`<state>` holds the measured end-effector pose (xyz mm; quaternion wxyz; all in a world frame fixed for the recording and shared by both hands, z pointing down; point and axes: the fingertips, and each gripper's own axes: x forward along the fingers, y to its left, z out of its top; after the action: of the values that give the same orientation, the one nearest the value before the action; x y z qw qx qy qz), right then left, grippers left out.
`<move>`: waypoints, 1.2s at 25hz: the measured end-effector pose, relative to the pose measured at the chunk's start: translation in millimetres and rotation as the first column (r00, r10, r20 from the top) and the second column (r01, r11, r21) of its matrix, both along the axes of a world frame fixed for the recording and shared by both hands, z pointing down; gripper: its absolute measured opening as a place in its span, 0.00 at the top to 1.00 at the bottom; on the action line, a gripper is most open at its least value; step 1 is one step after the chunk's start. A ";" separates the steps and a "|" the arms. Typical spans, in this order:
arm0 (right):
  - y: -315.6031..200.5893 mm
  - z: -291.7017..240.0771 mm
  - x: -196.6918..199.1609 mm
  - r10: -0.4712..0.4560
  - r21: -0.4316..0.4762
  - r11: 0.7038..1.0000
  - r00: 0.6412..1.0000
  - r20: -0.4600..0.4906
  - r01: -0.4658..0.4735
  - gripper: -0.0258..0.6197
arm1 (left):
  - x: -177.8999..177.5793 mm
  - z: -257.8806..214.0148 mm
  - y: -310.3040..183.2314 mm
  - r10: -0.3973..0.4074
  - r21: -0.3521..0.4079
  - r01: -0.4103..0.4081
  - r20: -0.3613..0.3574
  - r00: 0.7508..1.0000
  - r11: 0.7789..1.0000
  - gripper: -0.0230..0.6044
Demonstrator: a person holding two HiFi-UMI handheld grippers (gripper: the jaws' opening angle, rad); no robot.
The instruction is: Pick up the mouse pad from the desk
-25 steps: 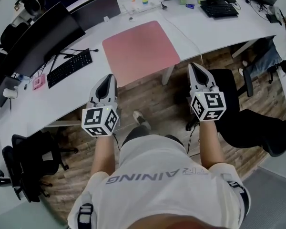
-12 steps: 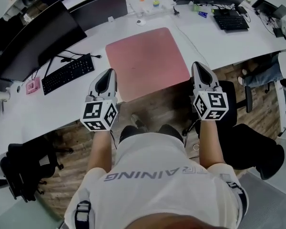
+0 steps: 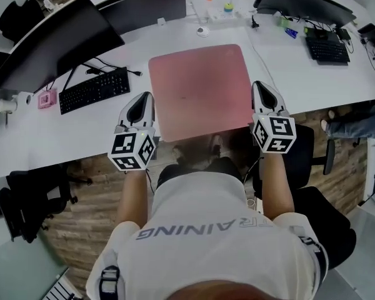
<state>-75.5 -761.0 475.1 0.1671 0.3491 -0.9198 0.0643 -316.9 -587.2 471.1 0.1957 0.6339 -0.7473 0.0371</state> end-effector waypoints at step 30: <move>-81.8 297.3 16.9 -0.072 -0.418 0.905 0.942 -0.328 -0.076 0.41 | -20.4 304.7 -26.4 -0.273 -0.576 0.176 -0.084 0.958 0.798 0.43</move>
<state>-58.7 -842.9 772.4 0.3934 0.3110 -0.8412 0.2024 -337.3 -613.5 775.8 0.4371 0.4553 -0.7544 0.1804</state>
